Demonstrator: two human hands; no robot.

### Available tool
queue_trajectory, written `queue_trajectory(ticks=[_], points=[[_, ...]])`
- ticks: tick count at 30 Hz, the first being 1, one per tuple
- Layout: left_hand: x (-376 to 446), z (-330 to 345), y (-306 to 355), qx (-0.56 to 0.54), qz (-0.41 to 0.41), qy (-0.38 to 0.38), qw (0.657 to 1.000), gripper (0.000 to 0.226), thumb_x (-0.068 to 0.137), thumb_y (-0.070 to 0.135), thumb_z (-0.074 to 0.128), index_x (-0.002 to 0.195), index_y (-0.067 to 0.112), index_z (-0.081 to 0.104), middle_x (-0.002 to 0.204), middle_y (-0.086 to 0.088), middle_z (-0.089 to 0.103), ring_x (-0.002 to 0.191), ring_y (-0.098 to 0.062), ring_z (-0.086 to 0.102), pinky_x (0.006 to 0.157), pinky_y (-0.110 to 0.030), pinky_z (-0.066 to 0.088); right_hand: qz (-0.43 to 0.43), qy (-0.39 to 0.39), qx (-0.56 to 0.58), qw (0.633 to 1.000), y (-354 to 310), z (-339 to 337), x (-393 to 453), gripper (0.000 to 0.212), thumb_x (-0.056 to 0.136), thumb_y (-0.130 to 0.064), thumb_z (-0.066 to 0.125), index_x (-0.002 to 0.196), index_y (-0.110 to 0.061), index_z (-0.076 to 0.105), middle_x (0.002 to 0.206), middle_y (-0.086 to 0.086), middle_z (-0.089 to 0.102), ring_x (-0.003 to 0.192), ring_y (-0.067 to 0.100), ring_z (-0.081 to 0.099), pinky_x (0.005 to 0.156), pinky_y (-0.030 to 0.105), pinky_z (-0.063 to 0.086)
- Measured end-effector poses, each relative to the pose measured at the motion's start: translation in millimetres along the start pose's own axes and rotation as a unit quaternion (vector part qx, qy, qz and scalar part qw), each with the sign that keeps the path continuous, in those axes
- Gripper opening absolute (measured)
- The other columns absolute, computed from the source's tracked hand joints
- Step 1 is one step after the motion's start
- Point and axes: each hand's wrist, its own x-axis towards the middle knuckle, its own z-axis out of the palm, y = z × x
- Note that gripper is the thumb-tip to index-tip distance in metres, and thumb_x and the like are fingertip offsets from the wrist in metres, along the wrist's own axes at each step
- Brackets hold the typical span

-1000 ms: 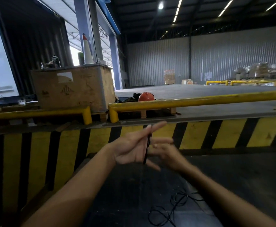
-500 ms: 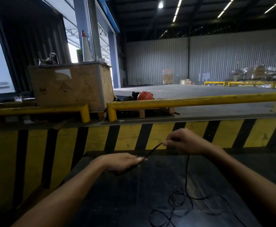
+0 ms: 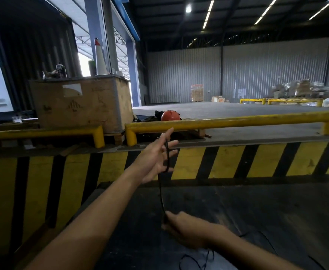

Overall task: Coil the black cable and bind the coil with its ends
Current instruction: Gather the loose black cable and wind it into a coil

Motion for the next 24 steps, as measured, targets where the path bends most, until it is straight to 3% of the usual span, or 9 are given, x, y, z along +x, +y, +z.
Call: queue_trajectory(ticks=[2,4,6,8,11,14,16,19,24], points=[[-7,-14,-2,0.206,-0.001,0.039,0.978,0.043,0.099,0.044,0.025,0.141,0.045,0.032,0.156,-0.004,0.029,0.143,-0.025,0.025,0.109,-0.052,0.025,0.011,-0.011,-0.003,1.0,8,-26,-9,0.02,0.098,-0.037,0.037,0.102,-0.021,0.05,0.085,-0.001,0.055,0.074,0.016,0.054,0.064,0.027,0.044],[-15,-25,-3,0.404,-0.042,0.014,0.914,0.044,0.101,0.039,0.024,0.144,0.036,0.031,0.154,-0.003,0.034,0.141,-0.021,0.03,0.109,-0.04,0.027,0.003,0.024,-0.018,1.0,21,-63,-18,0.015,0.096,-0.036,0.042,0.09,-0.027,0.053,0.08,-0.007,0.055,0.073,0.013,0.057,0.064,0.024,0.047],[-25,-31,-5,0.506,-0.127,-0.05,0.851,0.043,0.101,0.036,0.026,0.141,0.026,0.039,0.148,-0.005,0.041,0.134,-0.021,0.039,0.108,-0.036,0.03,0.0,0.086,-0.047,0.995,31,-101,-27,0.014,0.093,-0.038,0.047,0.08,-0.037,0.053,0.081,-0.005,0.059,0.073,0.01,0.06,0.067,0.027,0.052],[-30,-35,-8,0.527,-0.207,-0.104,0.817,0.041,0.099,0.042,0.027,0.131,0.028,0.048,0.139,-0.005,0.051,0.121,-0.018,0.05,0.107,-0.036,0.035,-0.003,0.154,-0.035,0.988,36,-130,-35,0.014,0.092,-0.035,0.051,0.078,-0.037,0.055,0.079,-0.004,0.059,0.07,0.004,0.058,0.065,0.025,0.049],[-34,-33,-13,0.446,-0.254,-0.177,0.84,0.044,0.096,0.051,0.024,0.134,0.04,0.044,0.14,0.0,0.051,0.119,-0.017,0.054,0.103,-0.043,0.042,-0.004,0.241,0.0,0.97,38,-150,-36,0.01,0.09,-0.031,0.055,0.084,-0.028,0.062,0.077,-0.003,0.061,0.069,0.006,0.058,0.062,0.025,0.048],[-36,-20,-14,0.185,-0.254,-0.211,0.926,0.039,0.094,0.052,0.027,0.129,0.049,0.041,0.144,-0.003,0.045,0.132,-0.029,0.045,0.098,-0.054,0.044,0.007,0.354,0.006,0.935,39,-140,-23,0.013,0.092,-0.029,0.053,0.09,-0.021,0.063,0.075,-0.005,0.06,0.068,0.008,0.058,0.059,0.022,0.044],[-33,-12,-11,-0.021,-0.211,-0.209,0.955,0.043,0.09,0.052,0.034,0.13,0.045,0.048,0.138,-0.008,0.054,0.128,-0.032,0.05,0.095,-0.061,0.044,0.029,0.382,0.044,0.923,41,-124,-15,0.019,0.095,-0.03,0.047,0.093,-0.019,0.062,0.078,-0.002,0.061,0.072,0.012,0.059,0.061,0.024,0.045],[-22,-1,0,-0.211,-0.103,-0.179,0.955,0.048,0.09,0.049,0.037,0.137,0.041,0.045,0.137,-0.013,0.055,0.12,-0.031,0.058,0.089,-0.064,0.046,0.06,0.309,0.102,0.944,33,-91,-11,0.021,0.098,-0.033,0.037,0.089,-0.028,0.056,0.083,-0.004,0.061,0.075,0.011,0.06,0.065,0.027,0.049],[-1,12,25,-0.175,0.049,0.002,0.983,0.04,0.097,0.047,0.026,0.131,0.047,0.047,0.143,-0.005,0.046,0.133,-0.027,0.042,0.098,-0.067,0.031,0.039,0.033,0.043,0.998,-8,-31,-9,0.025,0.099,-0.034,0.036,0.114,-0.017,0.047,0.096,0.005,0.059,0.077,0.014,0.055,0.073,0.035,0.051]])
